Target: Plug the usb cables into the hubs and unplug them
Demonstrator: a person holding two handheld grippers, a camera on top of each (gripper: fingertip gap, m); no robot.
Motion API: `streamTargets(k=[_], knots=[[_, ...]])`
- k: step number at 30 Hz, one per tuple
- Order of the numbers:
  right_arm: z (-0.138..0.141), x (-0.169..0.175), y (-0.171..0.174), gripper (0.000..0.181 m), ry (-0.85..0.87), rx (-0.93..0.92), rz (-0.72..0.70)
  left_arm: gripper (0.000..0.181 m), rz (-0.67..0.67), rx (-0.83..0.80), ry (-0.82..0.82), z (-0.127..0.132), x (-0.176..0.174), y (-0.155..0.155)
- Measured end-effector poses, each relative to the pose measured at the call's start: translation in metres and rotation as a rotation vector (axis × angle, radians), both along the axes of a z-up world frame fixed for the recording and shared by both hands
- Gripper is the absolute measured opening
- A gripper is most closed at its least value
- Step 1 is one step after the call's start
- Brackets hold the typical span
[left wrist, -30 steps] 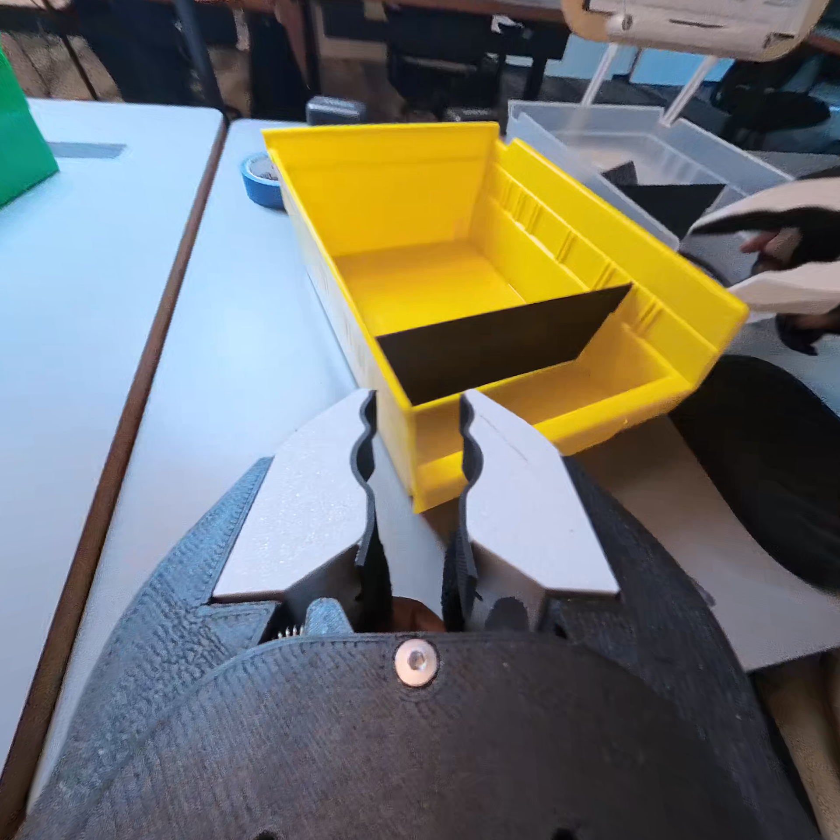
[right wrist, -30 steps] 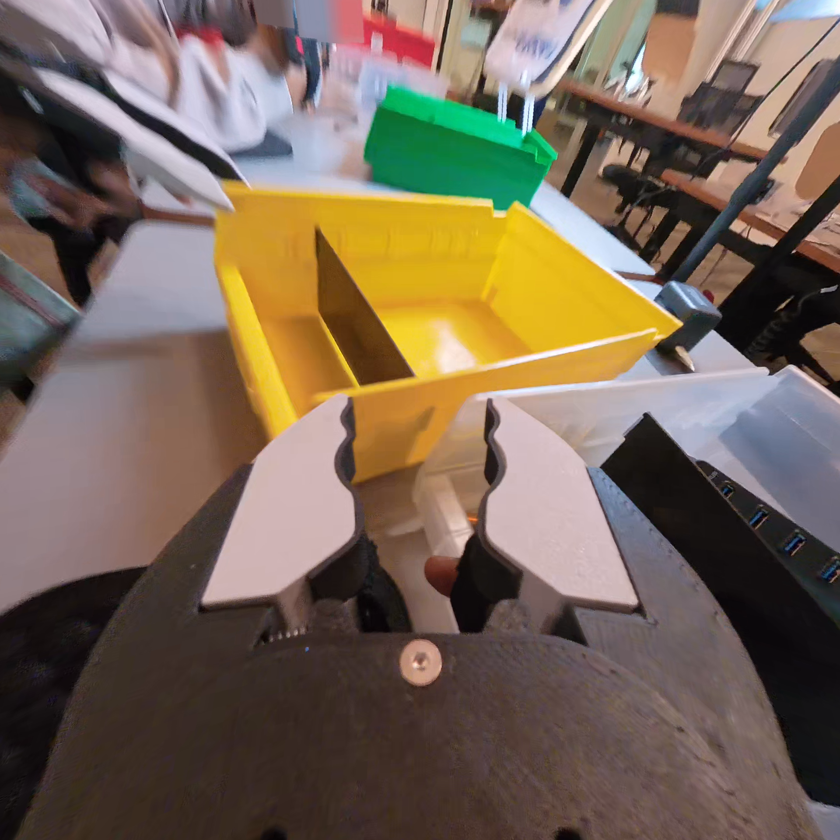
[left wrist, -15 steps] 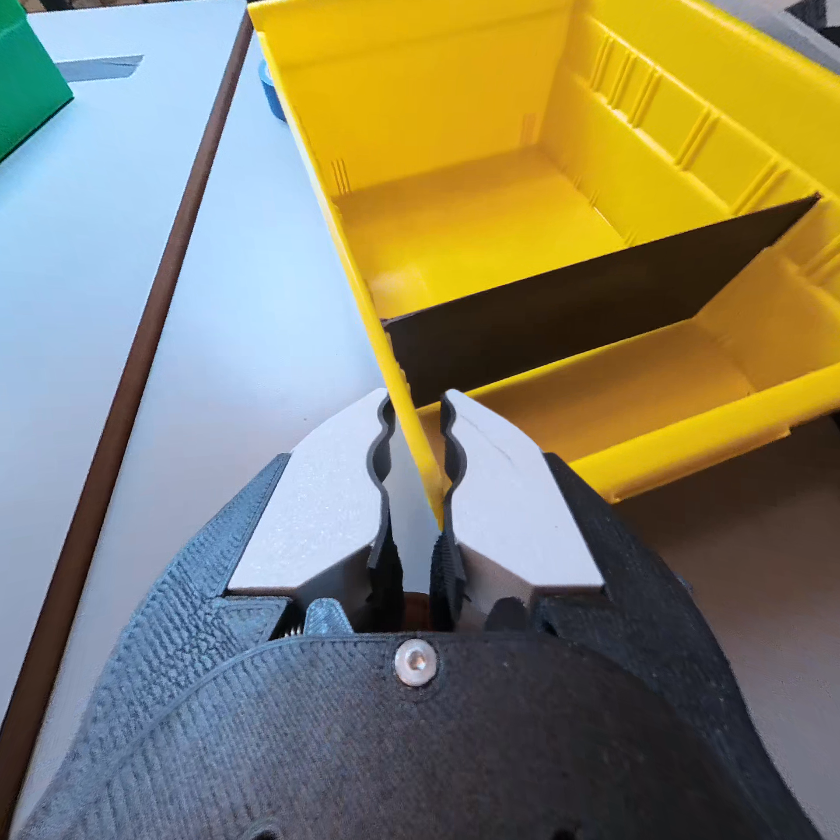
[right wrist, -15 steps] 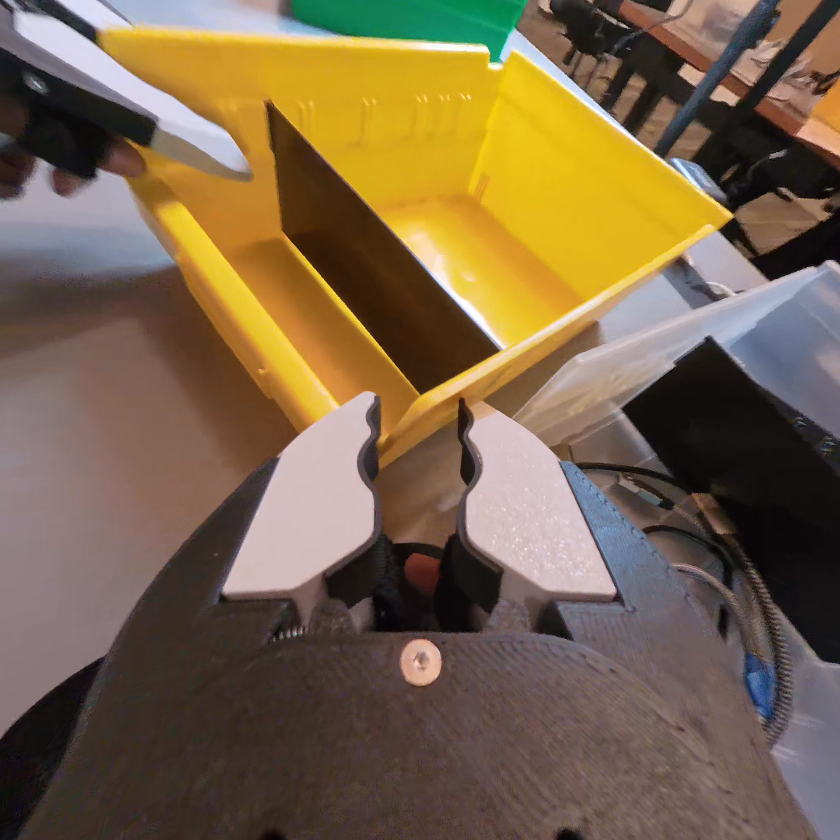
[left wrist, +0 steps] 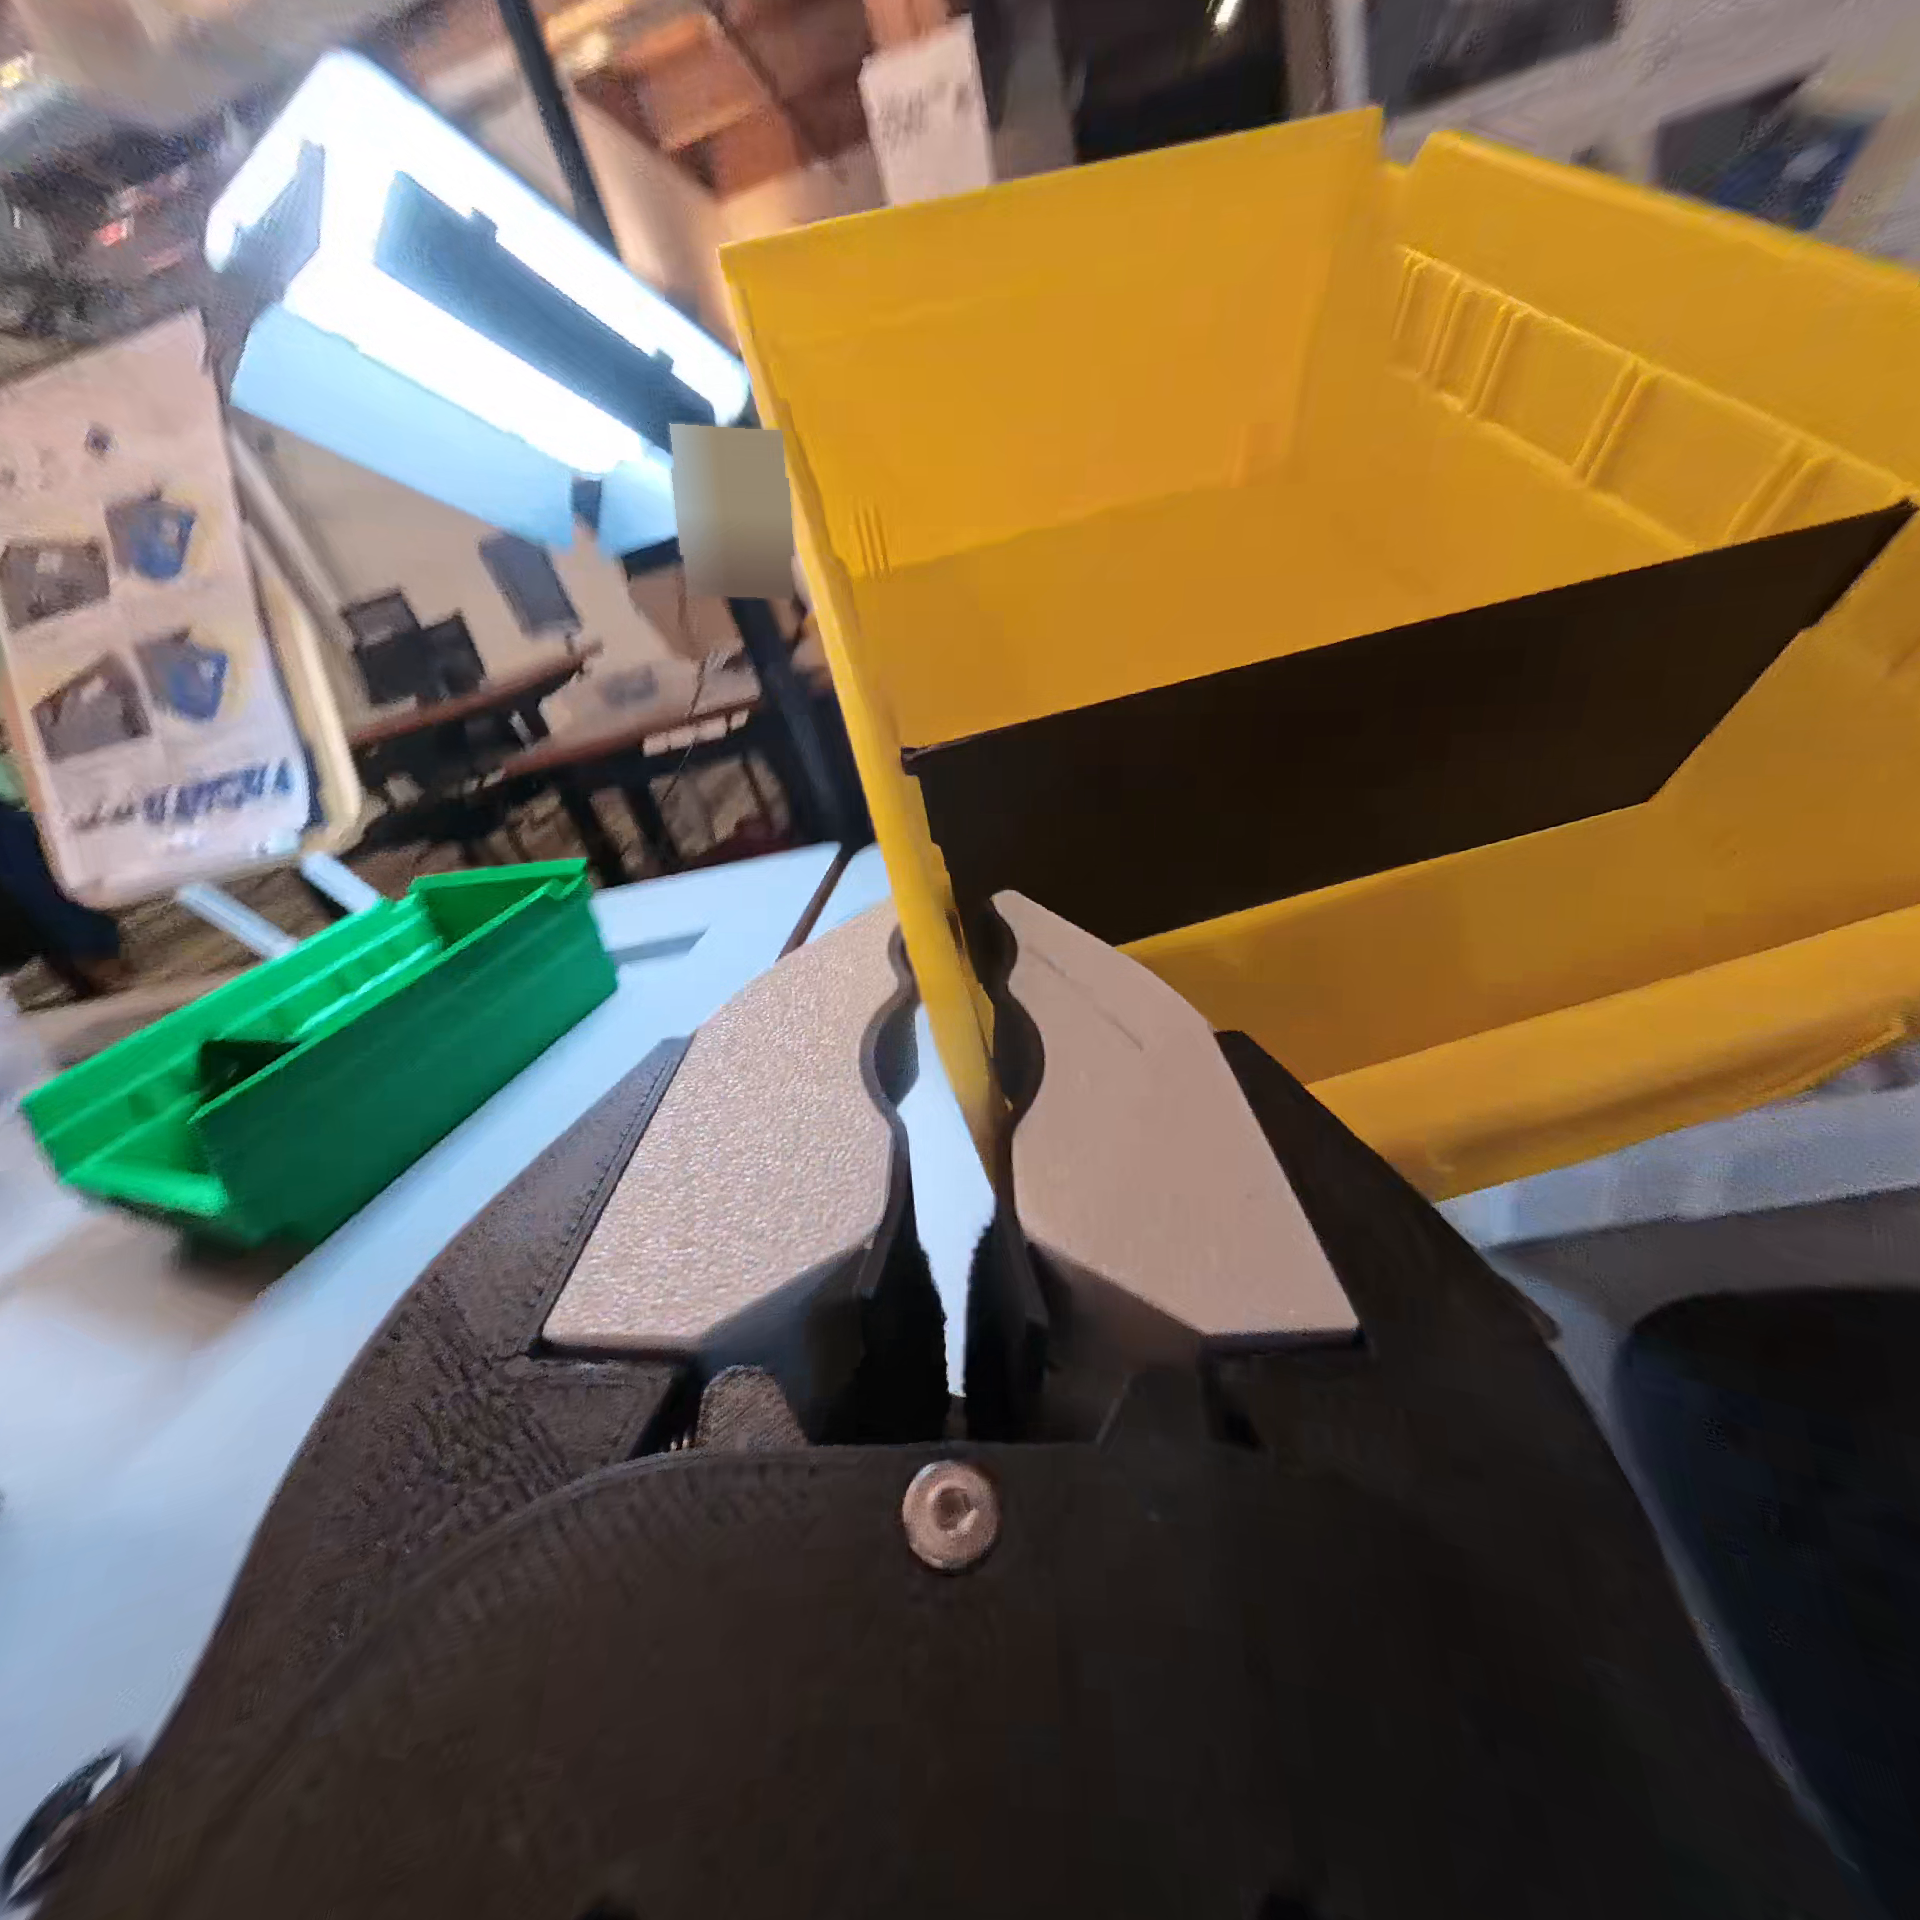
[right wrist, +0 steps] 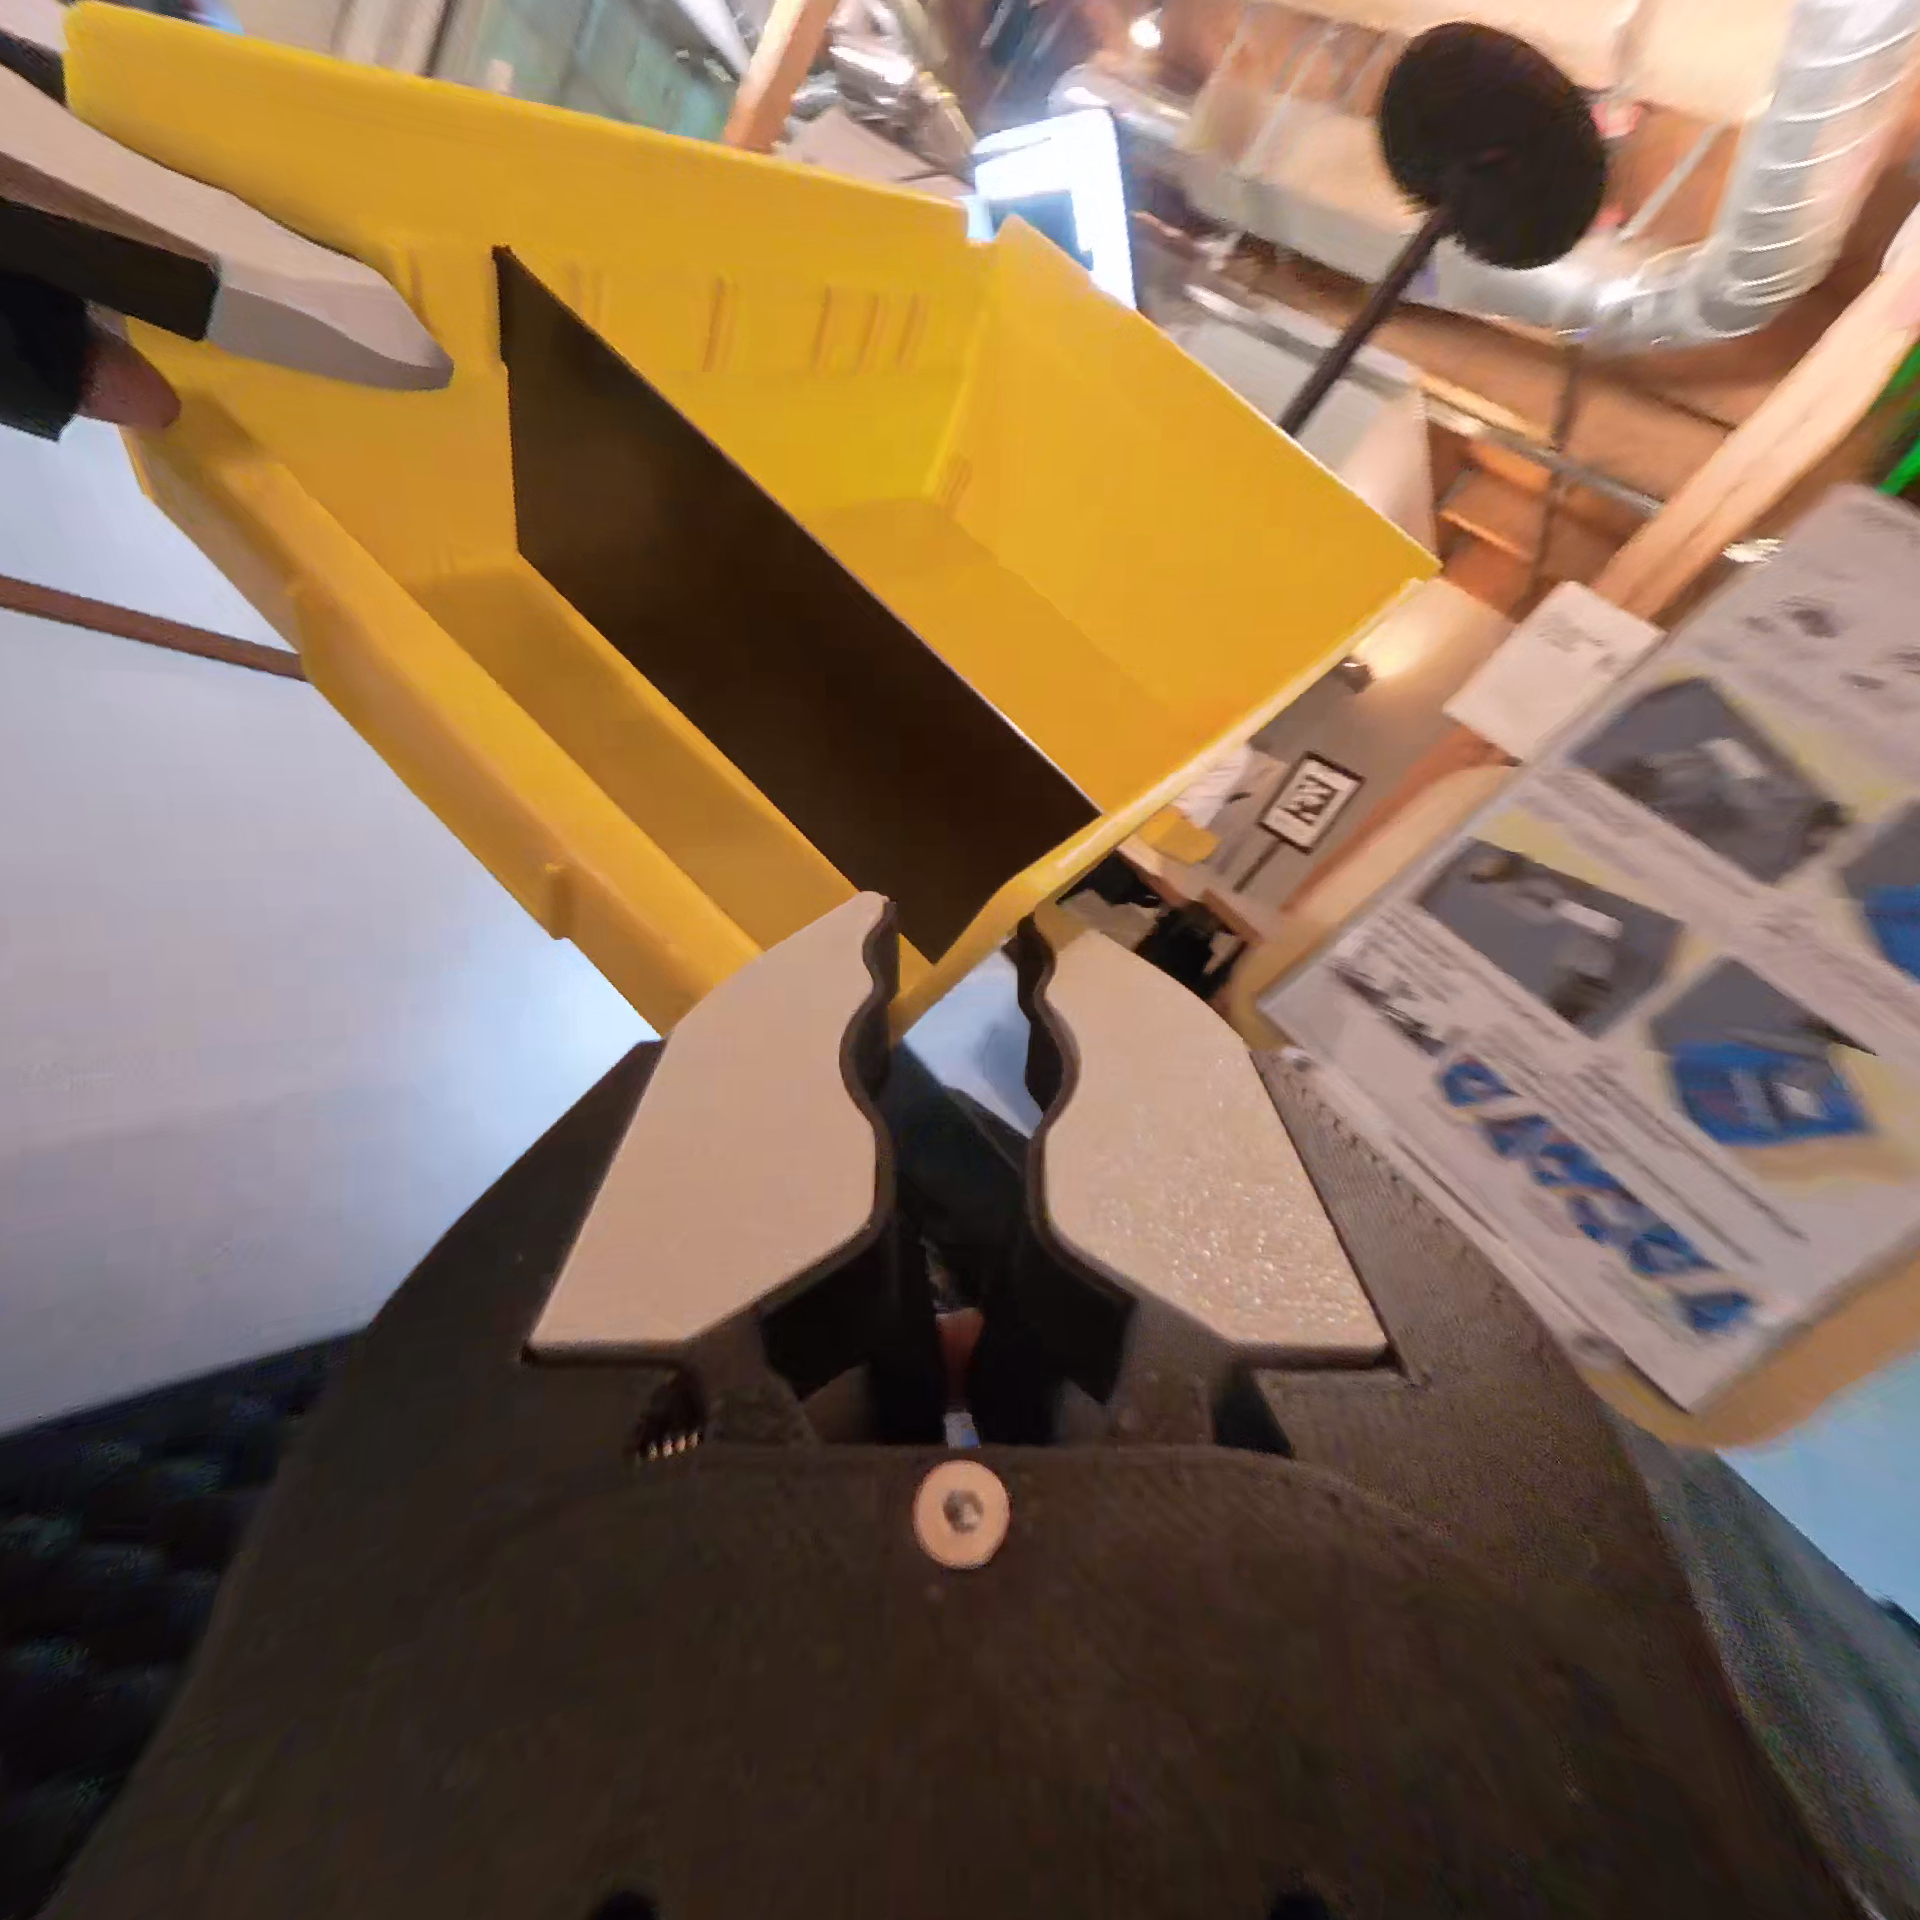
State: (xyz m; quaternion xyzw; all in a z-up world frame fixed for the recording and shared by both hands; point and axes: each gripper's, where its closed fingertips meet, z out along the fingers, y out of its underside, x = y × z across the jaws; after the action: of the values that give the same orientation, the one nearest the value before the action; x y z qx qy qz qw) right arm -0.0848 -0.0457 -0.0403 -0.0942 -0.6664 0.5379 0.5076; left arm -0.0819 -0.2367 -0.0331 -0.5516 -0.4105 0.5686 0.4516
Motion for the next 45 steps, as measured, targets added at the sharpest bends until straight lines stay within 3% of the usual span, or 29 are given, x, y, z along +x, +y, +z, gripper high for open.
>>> streamTargets(k=[4,8,14,17,20,25,30,31,33,35,38,40,42,45], knots=[[0.019,0.012,0.090,0.021,0.056,-0.014,-0.151,0.010,-0.159,-0.009,0.075,0.021,-0.013,0.091],[0.013,0.020,0.198,0.021,0.019,-0.015,-0.347,0.014,-0.401,-0.016,0.019,0.014,-0.035,0.207],[-0.040,0.026,0.343,0.020,-0.154,0.043,-0.572,0.017,-0.605,-0.195,-0.154,-0.040,-0.056,0.366],[-0.079,0.026,0.386,0.020,-0.244,0.014,-0.625,0.017,-0.660,-0.239,-0.240,-0.076,-0.065,0.416],[-0.106,0.021,0.413,0.017,-0.300,0.006,-0.677,0.017,-0.689,-0.256,-0.331,-0.110,-0.071,0.445],[-0.137,0.015,0.431,0.017,-0.361,0.021,-0.739,0.017,-0.721,-0.268,-0.392,-0.144,-0.084,0.468],[-0.144,0.017,0.442,0.017,-0.386,0.026,-0.768,0.020,-0.792,-0.265,-0.458,-0.167,-0.084,0.481],[-0.146,0.019,0.444,0.018,-0.399,0.038,-0.772,0.024,-0.828,-0.278,-0.481,-0.171,-0.079,0.483],[-0.150,0.023,0.449,0.020,-0.424,0.061,-0.765,0.051,-0.908,-0.314,-0.514,-0.170,-0.063,0.484],[-0.144,0.029,0.453,0.040,-0.423,0.080,-0.751,0.066,-0.978,-0.362,-0.480,-0.154,-0.043,0.475],[-0.119,0.042,0.449,0.060,-0.366,0.129,-0.701,0.066,-1.050,-0.422,-0.367,-0.124,-0.010,0.440],[-0.098,0.048,0.425,0.056,-0.273,0.202,-0.580,0.065,-0.999,-0.483,-0.299,-0.113,-0.009,0.397],[-0.091,0.049,0.396,0.050,-0.255,0.265,-0.469,0.056,-0.922,-0.585,-0.342,-0.122,-0.020,0.346],[-0.118,0.043,0.354,0.047,-0.395,0.404,-0.320,0.054,-0.838,-0.684,-0.530,-0.159,-0.042,0.283]])
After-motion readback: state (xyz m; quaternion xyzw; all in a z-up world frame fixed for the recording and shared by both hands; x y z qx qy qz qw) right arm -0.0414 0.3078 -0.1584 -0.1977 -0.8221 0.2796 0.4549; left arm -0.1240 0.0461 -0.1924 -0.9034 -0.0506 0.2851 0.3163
